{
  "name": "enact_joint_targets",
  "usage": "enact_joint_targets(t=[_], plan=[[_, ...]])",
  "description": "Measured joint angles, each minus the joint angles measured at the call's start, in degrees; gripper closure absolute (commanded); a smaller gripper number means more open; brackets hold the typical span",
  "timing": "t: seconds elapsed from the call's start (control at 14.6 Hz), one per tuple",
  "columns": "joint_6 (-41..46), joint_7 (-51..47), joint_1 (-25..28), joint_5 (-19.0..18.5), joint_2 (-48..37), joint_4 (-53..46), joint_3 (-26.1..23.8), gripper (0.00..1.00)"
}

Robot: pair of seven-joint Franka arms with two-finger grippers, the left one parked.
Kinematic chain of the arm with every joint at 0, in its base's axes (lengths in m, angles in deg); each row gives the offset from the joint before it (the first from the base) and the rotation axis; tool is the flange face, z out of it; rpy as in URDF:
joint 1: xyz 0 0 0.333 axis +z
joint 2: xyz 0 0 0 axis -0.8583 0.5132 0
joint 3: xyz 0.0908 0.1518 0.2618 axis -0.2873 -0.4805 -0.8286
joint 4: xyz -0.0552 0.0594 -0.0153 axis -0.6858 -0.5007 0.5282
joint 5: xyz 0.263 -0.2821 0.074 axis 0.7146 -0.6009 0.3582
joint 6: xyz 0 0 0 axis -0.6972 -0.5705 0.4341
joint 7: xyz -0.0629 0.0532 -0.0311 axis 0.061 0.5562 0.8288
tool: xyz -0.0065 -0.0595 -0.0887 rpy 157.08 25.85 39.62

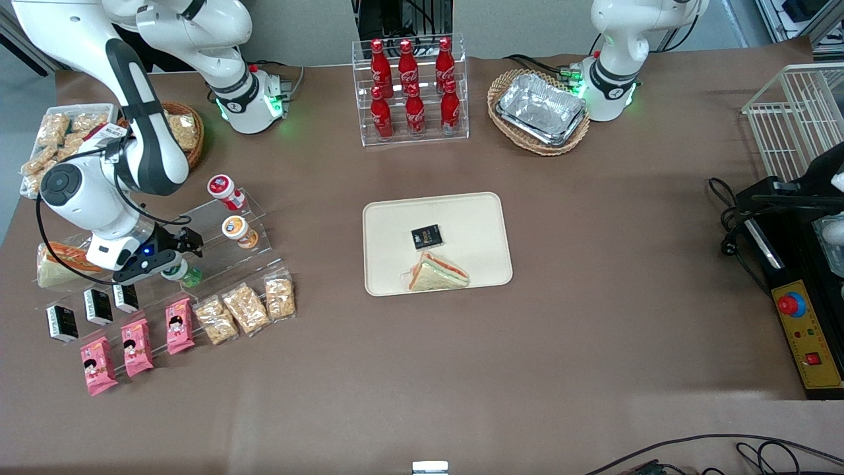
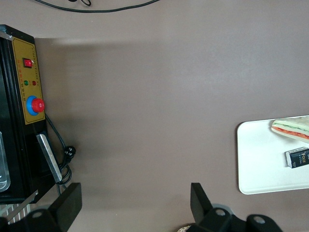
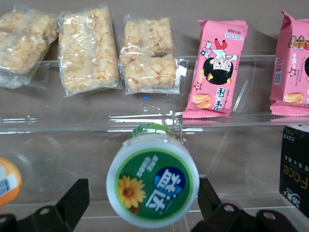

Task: Place green gum on tray
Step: 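Close the right gripper on the green-lidded gum bottle, then lift the gum bottle up out of the rack with the right gripper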

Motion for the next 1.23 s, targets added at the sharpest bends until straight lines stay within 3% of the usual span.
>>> enact_joint_targets(t=[0.07, 0.14, 0.27, 0.89, 1.03, 1.23], plan=[[-0.2, 0.0, 0.0, 0.0, 0.3, -0.2, 0.0, 0.36], [-0.2, 0.0, 0.1, 0.0, 0.4, -0.4, 0.0, 0.52], [-0.3, -0.1, 0.1, 0.0, 0.5, -0.5, 0.0, 0.70], [-0.1, -2.2, 0.4, 0.0, 0.6, -1.4, -0.2, 0.71], [4.5, -2.2, 0.4, 0.0, 0.6, -4.1, -0.2, 0.71], [18.3, -2.2, 0.4, 0.0, 0.4, -14.0, -0.2, 0.71]])
